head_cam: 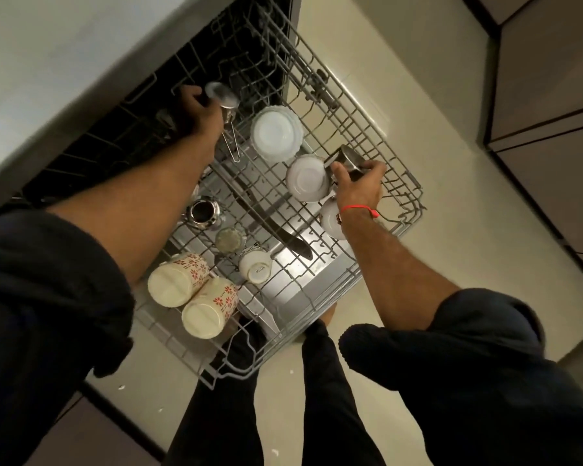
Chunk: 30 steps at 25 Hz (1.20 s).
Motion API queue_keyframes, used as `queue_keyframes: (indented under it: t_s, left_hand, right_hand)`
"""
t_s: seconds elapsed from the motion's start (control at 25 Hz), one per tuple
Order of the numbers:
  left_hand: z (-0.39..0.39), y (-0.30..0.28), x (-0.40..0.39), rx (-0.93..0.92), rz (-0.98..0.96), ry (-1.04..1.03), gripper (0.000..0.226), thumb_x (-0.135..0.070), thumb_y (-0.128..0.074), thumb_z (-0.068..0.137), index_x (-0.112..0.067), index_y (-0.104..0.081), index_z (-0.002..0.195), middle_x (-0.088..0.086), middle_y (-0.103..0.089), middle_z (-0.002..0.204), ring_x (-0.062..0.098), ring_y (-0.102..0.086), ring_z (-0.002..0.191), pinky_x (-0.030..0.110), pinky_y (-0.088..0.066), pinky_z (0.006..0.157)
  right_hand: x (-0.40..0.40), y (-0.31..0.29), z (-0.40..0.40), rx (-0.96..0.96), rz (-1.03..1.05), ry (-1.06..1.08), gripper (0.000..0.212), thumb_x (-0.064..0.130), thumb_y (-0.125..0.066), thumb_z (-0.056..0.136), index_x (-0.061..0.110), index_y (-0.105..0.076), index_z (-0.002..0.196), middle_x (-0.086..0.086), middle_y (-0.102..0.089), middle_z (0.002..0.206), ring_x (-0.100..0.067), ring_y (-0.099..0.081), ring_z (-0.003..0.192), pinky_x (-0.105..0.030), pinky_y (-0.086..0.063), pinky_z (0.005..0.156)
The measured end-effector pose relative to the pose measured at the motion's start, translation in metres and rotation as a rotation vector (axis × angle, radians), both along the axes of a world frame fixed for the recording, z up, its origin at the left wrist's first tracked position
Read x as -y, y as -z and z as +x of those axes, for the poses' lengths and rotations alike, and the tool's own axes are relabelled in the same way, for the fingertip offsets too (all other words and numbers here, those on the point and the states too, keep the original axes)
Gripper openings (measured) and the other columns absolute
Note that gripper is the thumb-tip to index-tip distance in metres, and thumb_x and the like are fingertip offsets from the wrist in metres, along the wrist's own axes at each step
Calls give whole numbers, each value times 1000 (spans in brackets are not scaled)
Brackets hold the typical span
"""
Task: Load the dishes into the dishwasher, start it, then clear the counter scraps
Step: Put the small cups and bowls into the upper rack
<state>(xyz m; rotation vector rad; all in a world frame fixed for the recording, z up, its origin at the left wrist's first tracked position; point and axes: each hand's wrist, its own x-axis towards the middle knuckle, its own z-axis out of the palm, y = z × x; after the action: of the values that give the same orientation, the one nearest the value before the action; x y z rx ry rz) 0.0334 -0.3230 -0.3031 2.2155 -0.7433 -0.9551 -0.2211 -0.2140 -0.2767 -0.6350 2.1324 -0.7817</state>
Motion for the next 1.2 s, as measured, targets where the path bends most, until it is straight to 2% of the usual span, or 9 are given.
queue_keyframes:
  t_s: [0.2, 0.36, 0.48, 0.6, 0.72, 0.88, 1.04, 1.12, 1.2]
  left_hand:
    - [-14, -53, -135, -36, -97, 160, 27, -28, -62, 98, -25, -60, 125, 6, -50, 137, 14, -62, 107, 13, -54, 69]
    - [-36, -89, -248, -69, -155, 267, 25, -21, -63, 99, -17, -63, 124, 2, -40, 142, -3, -60, 99, 19, -59, 74]
    - [-54, -100, -313, -36, -165, 385, 25, -26, -62, 99, -16, -66, 122, -2, -41, 146, 8, -61, 110, 27, -61, 83]
    - [-72, -97, -365, 22, -74, 589, 29, -42, -54, 99, -25, -66, 120, -5, -38, 151, 18, -47, 135, 50, -55, 97]
    - [-85, -97, -400, 99, 120, 705, 28, -44, -56, 99, -35, -61, 125, -8, -27, 158, 15, -22, 146, 64, -30, 114]
    - [-90, -98, -422, 141, 257, 714, 33, -46, -55, 100, -38, -55, 132, -9, -20, 161, 16, -15, 145, 54, -20, 116]
    - [-94, -97, -432, 135, 238, 716, 30, -43, -57, 99, -41, -56, 129, -13, -21, 160, 14, -13, 146, 51, -20, 117]
    - [-95, -94, -434, 134, 237, 716, 31, -42, -57, 99, -41, -56, 130, -15, -20, 159, 11, -9, 147, 50, -18, 117]
    - [-95, -92, -436, 131, 248, 708, 32, -44, -56, 99, -41, -55, 131, -16, -19, 159, 11, -8, 147, 49, -17, 117]
  right_hand:
    - [9, 1, 2, -4, 80, 9, 61, 40, -77, 82, 17, -35, 120, -11, -61, 116, -28, -61, 103, -45, -52, 94]
    - [-14, -25, -10, -29, 132, -129, 53, 34, -72, 88, 18, -36, 123, -8, -58, 116, -24, -58, 102, -34, -47, 85]
    - [-61, -49, -21, -169, -17, -284, 40, 24, -65, 93, 15, -43, 126, -6, -57, 126, -15, -52, 110, -25, -41, 93]
    - [-114, -59, -36, -205, -198, -378, 35, 16, -61, 94, 10, -50, 126, -3, -58, 126, -14, -52, 117, -15, -36, 99]
    - [-132, -55, -49, -214, -134, -405, 35, 15, -58, 96, 8, -55, 131, -7, -60, 129, -20, -56, 117, -23, -42, 98]
    - [-90, -45, -44, -293, -119, -769, 43, 9, -50, 98, 12, -50, 141, -11, -55, 139, -27, -51, 128, -39, -39, 112]
    - [-36, -27, -14, -716, -126, -1152, 65, 18, -62, 90, 18, -36, 149, -14, -41, 148, -36, -41, 130, -50, -36, 107]
    - [-18, -14, -7, -819, -86, -980, 60, 30, -62, 89, 18, -39, 144, -15, -40, 143, -36, -41, 125, -51, -37, 104]
    - [-11, -12, -2, -691, 33, -623, 53, 40, -55, 93, 13, -44, 137, -17, -43, 136, -37, -44, 123, -49, -38, 102]
